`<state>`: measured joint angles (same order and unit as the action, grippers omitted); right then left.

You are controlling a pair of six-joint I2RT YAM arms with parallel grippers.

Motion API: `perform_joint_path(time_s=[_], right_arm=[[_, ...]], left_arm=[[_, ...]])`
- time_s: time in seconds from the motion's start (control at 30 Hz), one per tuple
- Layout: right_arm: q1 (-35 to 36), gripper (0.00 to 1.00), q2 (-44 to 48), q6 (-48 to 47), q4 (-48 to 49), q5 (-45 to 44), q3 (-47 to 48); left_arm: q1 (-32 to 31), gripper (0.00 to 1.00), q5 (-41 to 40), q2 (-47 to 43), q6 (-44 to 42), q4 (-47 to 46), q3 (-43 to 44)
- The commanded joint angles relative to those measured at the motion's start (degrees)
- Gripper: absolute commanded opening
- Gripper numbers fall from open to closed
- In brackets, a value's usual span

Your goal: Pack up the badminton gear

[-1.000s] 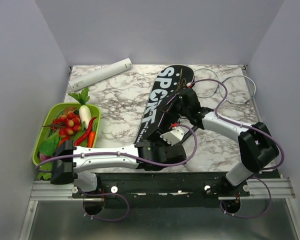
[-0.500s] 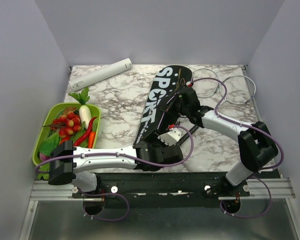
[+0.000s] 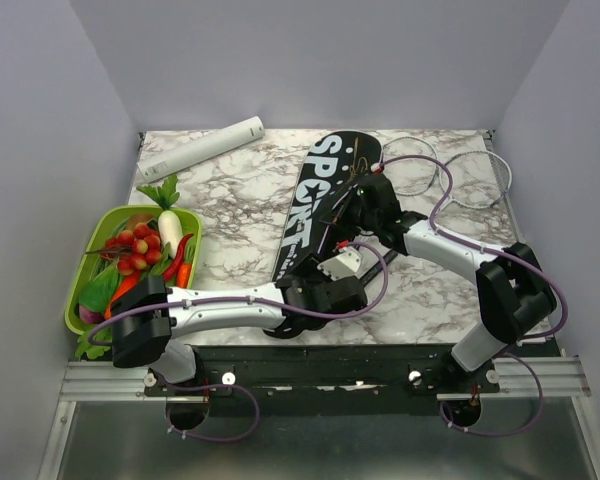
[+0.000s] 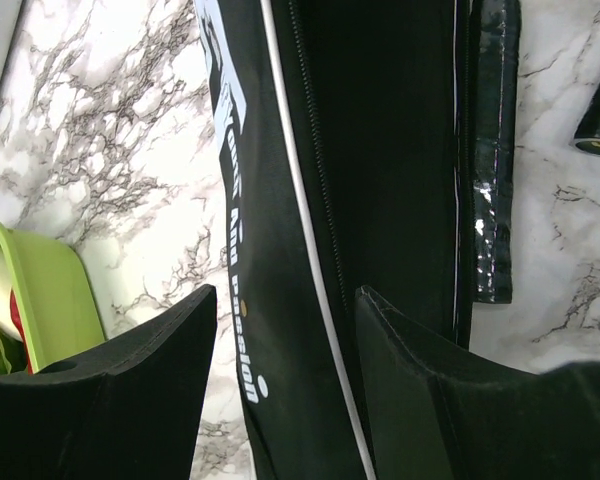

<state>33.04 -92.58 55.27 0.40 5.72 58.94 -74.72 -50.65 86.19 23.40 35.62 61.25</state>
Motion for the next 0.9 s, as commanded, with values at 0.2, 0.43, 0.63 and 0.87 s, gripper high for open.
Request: perform_joint_path(time_s=[0.2, 0.43, 0.63, 0.87], right_arm=[[-0.2, 0.00, 0.6, -1.8, 1.3, 3.2, 2.5], [-0.3, 0.01, 0.6, -1.9, 1.3, 4.2, 2.8], [-0.2, 0.00, -1.0, -3.7, 0.1, 6.2, 4.8], [-0.3, 0.31, -5.6, -7.9, -4.8, 10.0, 9.8]], left_arm=[[2.0, 0.64, 1.0, 2.8, -1.2, -5.1, -1.0], [2.9, 0.41, 1.5, 3.1, -1.2, -5.4, -1.1], [5.8, 0.14, 2.7, 2.2, -1.5, -5.6, -1.8], [12.5, 0.00, 7.1, 0.2, -2.8, -8.4, -2.0]])
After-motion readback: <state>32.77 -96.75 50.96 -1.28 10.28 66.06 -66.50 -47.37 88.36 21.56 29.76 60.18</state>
